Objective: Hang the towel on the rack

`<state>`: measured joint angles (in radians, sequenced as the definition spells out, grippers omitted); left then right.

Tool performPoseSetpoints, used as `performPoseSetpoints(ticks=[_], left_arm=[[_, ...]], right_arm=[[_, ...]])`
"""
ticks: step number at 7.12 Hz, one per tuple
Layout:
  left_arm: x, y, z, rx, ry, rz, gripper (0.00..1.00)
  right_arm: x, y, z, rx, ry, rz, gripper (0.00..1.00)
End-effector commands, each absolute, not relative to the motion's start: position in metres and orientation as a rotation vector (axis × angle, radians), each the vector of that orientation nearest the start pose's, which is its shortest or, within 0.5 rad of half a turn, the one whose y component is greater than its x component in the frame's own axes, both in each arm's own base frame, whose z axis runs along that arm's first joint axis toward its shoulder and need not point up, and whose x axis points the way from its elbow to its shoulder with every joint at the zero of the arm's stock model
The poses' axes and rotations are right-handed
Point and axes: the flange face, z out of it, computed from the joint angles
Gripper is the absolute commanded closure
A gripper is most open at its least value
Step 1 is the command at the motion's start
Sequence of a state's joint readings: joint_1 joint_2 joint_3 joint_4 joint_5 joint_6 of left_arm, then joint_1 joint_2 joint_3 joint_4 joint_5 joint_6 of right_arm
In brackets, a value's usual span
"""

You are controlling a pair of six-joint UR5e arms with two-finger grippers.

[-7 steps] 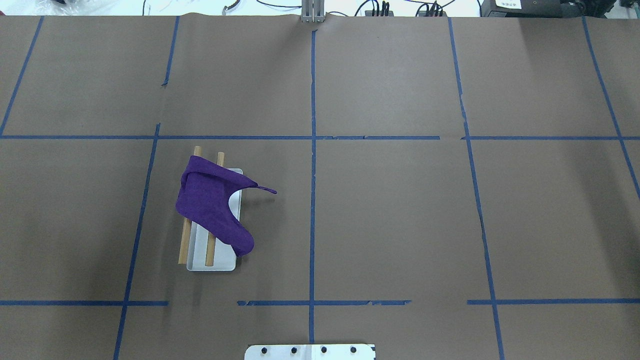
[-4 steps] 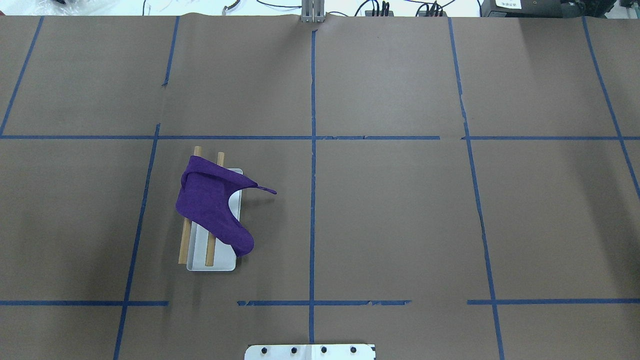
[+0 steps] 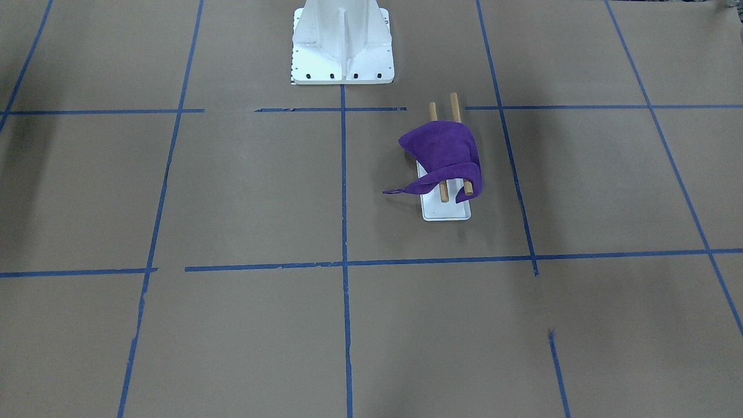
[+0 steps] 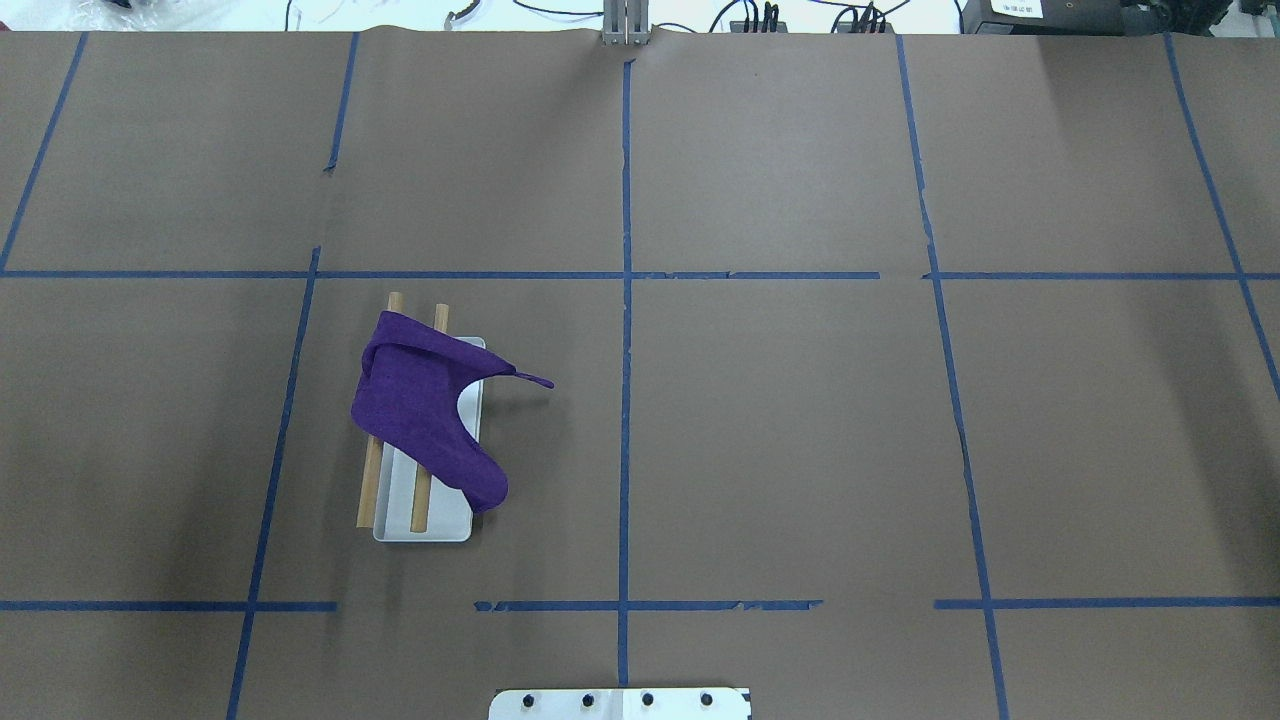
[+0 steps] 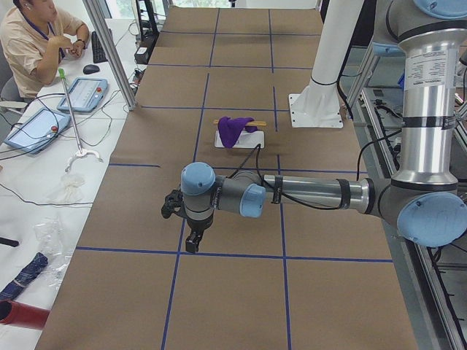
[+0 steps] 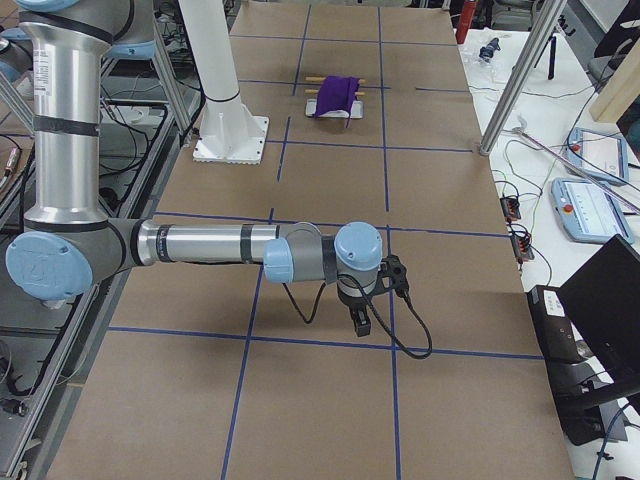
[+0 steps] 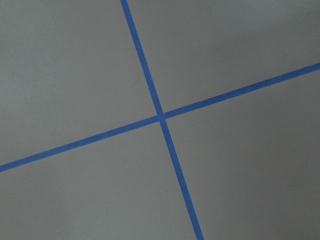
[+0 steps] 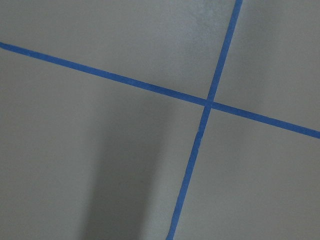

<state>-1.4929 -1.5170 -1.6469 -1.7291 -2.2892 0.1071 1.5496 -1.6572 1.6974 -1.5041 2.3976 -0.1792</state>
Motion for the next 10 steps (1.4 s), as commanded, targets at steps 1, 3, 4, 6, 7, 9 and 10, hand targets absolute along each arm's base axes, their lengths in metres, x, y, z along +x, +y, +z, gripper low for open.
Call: performPoseSetpoints(ticks=[1,3,4,6,7,9,10], left_arm=[[-0.029,-0.49,0.633,0.187,0.721,0.244,0.0],[-0.028,-0.492,0.634,0.193,0.721,0.249,0.0],[-0.029,-0.492,0.63,0.195,0.721,0.248,0.0],[-0.029,-0.493,0.631,0.197,0.719,0.25,0.0],[-0.029,-0.493,0.628,0.203,0.719,0.253,0.0],[-0.029,-0.495,0.622,0.217,0.72,0.256,0.0],[-0.029,-0.494,0.625,0.21,0.72,0.253,0.0]], right_arm=[[0.054,-0.463,0.633,0.16,-0.767,-0.244,0.0],[0.054,-0.465,0.628,0.162,-0.765,-0.232,0.0],[0.054,-0.466,0.626,0.165,-0.765,-0.232,0.0],[0.054,-0.462,0.637,0.127,-0.771,-0.214,0.0],[0.053,-0.458,0.639,0.08,-0.784,-0.194,0.0],[0.049,-0.469,0.635,0.044,-0.782,-0.122,0.0],[0.049,-0.469,0.633,0.016,-0.786,-0.042,0.0]])
